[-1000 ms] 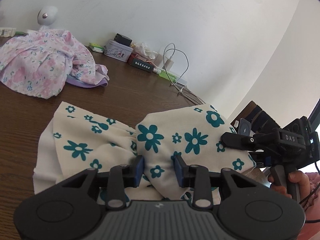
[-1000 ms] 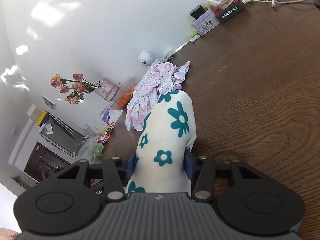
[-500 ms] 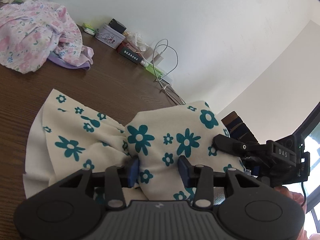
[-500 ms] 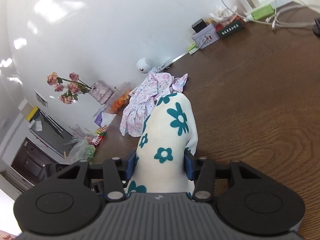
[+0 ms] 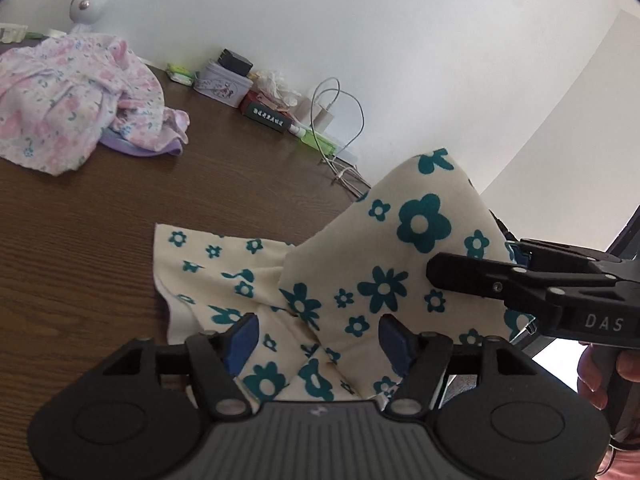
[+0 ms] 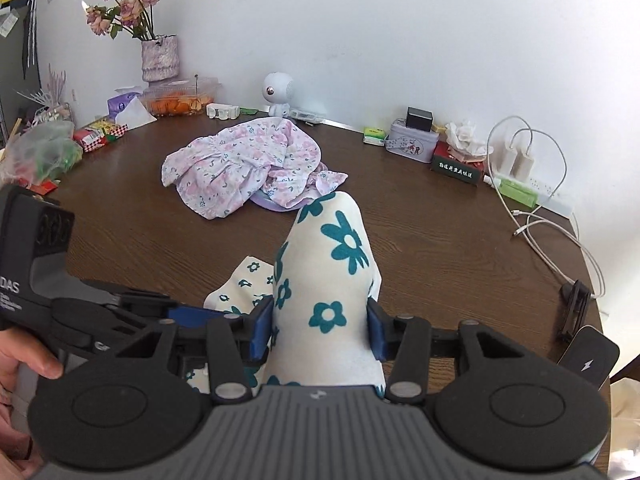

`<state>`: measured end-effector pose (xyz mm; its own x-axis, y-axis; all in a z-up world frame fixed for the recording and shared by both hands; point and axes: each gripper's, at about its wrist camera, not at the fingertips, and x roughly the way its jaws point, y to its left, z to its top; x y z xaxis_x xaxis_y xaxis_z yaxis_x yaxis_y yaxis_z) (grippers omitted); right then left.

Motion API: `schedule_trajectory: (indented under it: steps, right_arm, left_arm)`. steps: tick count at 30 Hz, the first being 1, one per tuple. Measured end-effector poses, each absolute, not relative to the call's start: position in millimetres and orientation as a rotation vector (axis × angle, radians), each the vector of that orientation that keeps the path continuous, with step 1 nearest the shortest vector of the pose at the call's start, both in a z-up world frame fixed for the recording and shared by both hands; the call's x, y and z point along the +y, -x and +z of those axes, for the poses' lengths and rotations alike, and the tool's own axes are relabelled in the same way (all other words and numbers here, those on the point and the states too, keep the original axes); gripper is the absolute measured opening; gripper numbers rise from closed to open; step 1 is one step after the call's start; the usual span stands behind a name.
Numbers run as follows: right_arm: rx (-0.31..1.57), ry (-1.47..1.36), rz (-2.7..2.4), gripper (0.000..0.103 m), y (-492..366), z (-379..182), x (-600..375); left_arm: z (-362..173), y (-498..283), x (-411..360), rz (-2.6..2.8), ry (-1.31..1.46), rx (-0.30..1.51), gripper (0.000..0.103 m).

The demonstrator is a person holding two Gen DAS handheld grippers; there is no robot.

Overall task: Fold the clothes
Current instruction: 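Fold the lifted bundle end over with the right gripper and press it down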

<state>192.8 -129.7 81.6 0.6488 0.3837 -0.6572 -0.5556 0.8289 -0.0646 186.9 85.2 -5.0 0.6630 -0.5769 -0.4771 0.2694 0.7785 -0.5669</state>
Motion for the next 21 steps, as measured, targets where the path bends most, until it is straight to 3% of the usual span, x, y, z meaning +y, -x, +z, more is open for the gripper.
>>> schedule_trajectory:
  steps: [8,21]
  right_arm:
    - [0.635,0.471,0.515,0.047,-175,75,-62]
    - [0.508,0.749,0.567,0.052,-111,-13,29]
  left_arm:
    - [0,-175,150,-0.388,0.599,0.609,0.062]
    - [-9,-133,229,-0.214,0.682,0.555,0.062]
